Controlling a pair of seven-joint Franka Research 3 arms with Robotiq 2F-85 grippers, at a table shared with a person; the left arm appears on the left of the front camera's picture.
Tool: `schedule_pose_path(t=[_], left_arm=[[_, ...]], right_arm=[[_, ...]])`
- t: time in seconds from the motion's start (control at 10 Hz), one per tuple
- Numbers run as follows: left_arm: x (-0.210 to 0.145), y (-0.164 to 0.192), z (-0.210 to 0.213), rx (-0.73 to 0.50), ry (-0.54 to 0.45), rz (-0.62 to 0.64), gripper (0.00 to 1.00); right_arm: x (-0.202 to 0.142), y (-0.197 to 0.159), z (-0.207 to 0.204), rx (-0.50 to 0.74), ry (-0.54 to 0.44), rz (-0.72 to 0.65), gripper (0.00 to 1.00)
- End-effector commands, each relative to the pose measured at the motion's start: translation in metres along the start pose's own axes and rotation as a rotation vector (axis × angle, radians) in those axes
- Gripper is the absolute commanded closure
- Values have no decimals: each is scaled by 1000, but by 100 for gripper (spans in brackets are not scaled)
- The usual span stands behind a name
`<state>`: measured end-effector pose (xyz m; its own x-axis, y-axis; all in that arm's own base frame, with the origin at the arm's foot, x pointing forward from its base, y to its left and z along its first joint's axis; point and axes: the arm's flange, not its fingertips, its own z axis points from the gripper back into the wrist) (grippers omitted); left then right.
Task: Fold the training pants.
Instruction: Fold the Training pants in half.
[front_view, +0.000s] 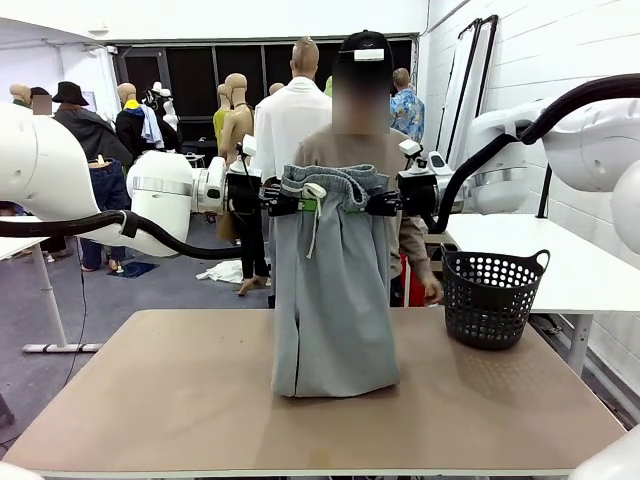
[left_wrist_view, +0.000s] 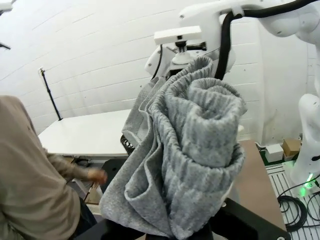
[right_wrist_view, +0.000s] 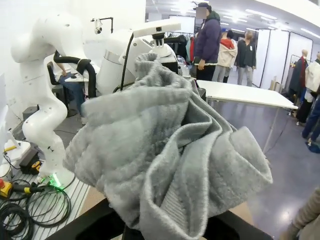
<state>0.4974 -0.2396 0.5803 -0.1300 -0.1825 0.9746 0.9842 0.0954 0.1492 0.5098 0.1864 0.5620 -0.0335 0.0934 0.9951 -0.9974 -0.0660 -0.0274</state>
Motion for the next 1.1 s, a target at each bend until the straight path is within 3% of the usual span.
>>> schedule_pose_path(t=[0.0,0.8,1.0], left_arm=[[-5,12,4,43,23,52,100],[-7,6,4,20,7,17,100],[-7,25,1,27,17,17,100]], right_arm=[[8,-8,-8,-3,7,10,100],[-3,-5,-6,-6,6,-2,100],[0,-22,-6,1,16,7,100]])
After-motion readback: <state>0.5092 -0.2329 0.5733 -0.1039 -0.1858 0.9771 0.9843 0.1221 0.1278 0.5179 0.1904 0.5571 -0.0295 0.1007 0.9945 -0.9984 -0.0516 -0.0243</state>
